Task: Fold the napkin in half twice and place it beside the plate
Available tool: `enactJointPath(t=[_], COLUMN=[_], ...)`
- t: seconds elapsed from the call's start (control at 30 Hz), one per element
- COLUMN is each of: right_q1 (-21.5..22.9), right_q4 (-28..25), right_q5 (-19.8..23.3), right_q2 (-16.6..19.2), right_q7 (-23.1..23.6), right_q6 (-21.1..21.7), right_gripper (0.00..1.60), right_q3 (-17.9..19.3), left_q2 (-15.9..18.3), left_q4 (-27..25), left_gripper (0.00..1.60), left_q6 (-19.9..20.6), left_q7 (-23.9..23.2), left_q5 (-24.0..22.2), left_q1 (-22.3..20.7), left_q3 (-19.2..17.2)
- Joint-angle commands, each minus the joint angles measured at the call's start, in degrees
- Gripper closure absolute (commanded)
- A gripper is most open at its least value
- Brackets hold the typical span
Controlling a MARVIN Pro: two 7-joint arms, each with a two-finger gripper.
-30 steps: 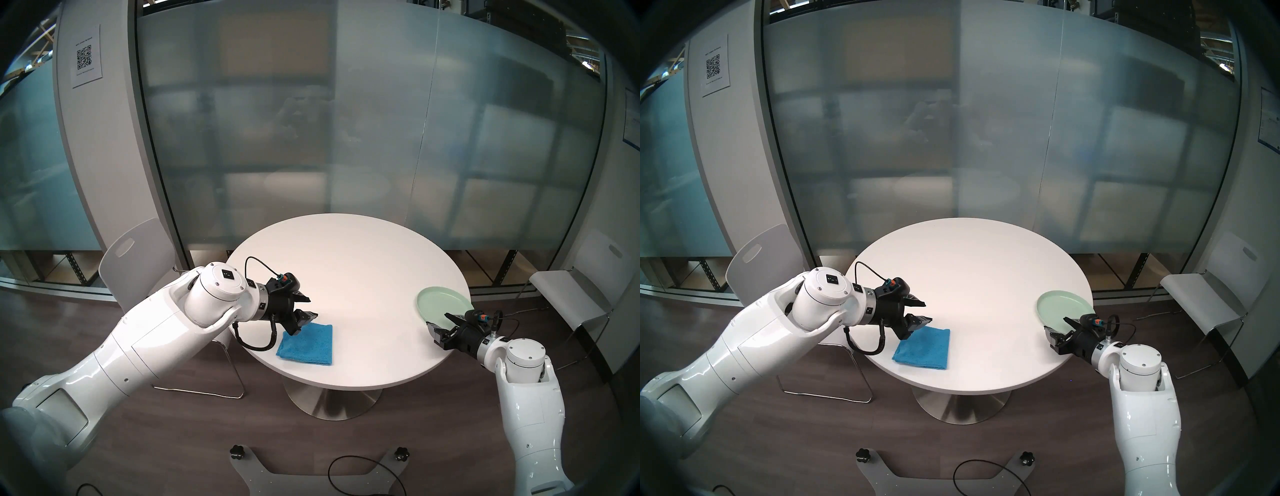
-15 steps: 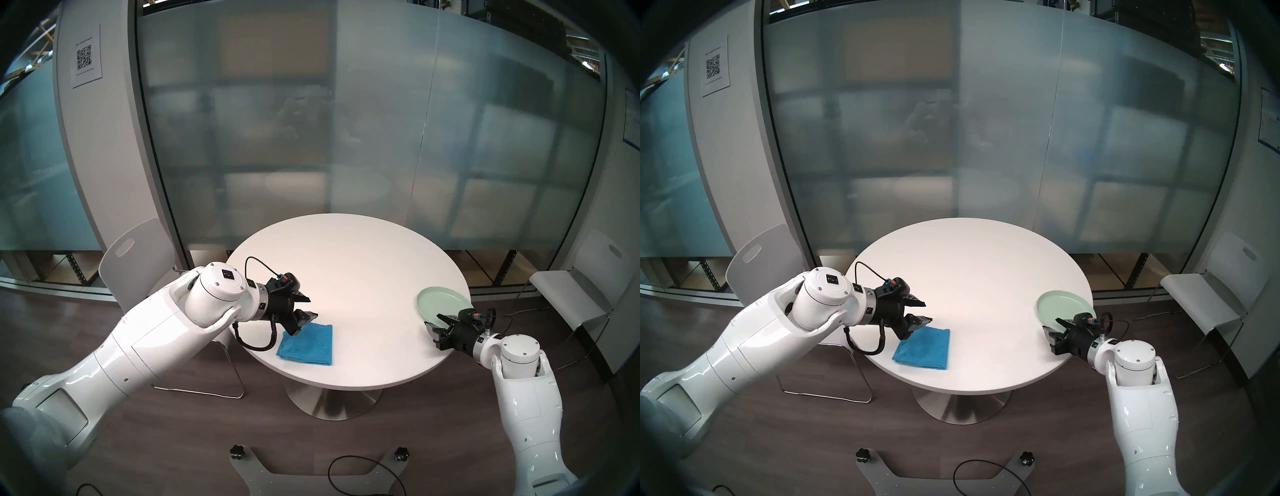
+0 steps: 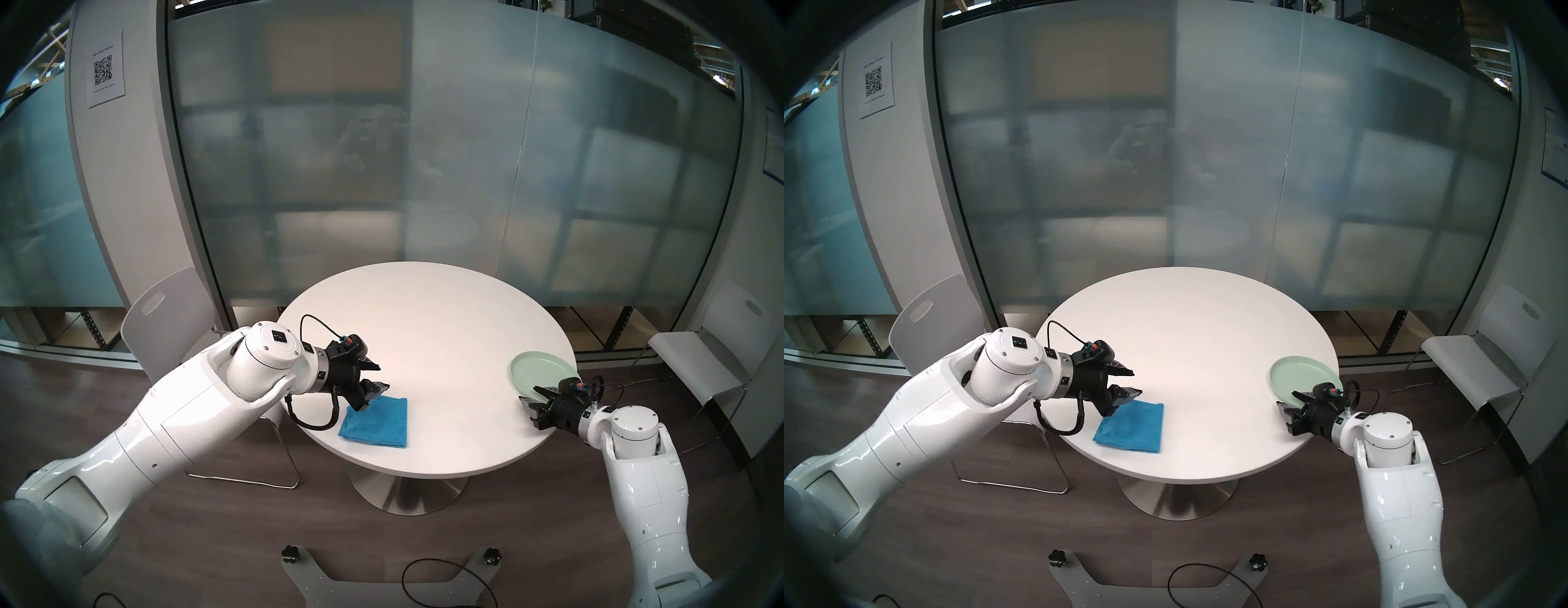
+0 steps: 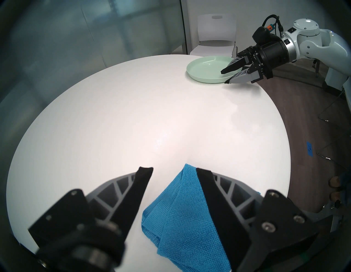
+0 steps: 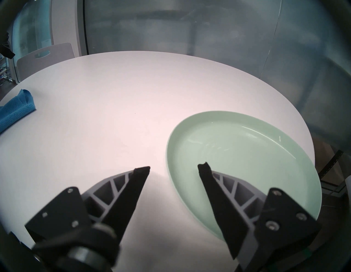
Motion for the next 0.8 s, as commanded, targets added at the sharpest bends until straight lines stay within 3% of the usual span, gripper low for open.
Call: enactJointPath(t=[0.0, 0.13, 0.17, 0.23, 0.33, 0.77], right_q1=[1.91, 2.04, 2.14, 2.21, 2.35, 2.18], right_q4=[-0.3, -0.14, 0.03, 0.17, 0.43, 0.44], right_q5=[0.27, 0.18, 0.11, 0.06, -0.04, 0.42], right_q2=[0.35, 0.28, 0.21, 0.2, 0.18, -0.08], right_q7=[0.03, 0.12, 0.08, 0.08, 0.11, 0.54], right_q6=[-0.06, -0.1, -0.17, -0.2, -0.15, -0.15], right_gripper=[0.5, 0.53, 0.66, 0.67, 0.85, 0.88], right_q3=[0.31, 0.25, 0.21, 0.17, 0.09, -0.07], left_q2=[0.05, 0.05, 0.05, 0.05, 0.06, 0.06], left_q4=[-0.78, -0.78, -0.78, -0.78, -0.78, -0.78], left_gripper=[0.48, 0.48, 0.48, 0.48, 0.48, 0.48], left_q6=[-0.2, -0.2, -0.2, -0.2, -0.2, -0.21], left_q7=[-0.13, -0.13, -0.13, -0.13, -0.13, -0.12], left_q5=[0.02, 0.01, 0.01, 0.01, 0.0, -0.01], left_q1=[-0.85, -0.85, -0.85, -0.86, -0.86, -0.87], left_q3=[-0.49, -0.49, -0.48, -0.48, -0.48, -0.47])
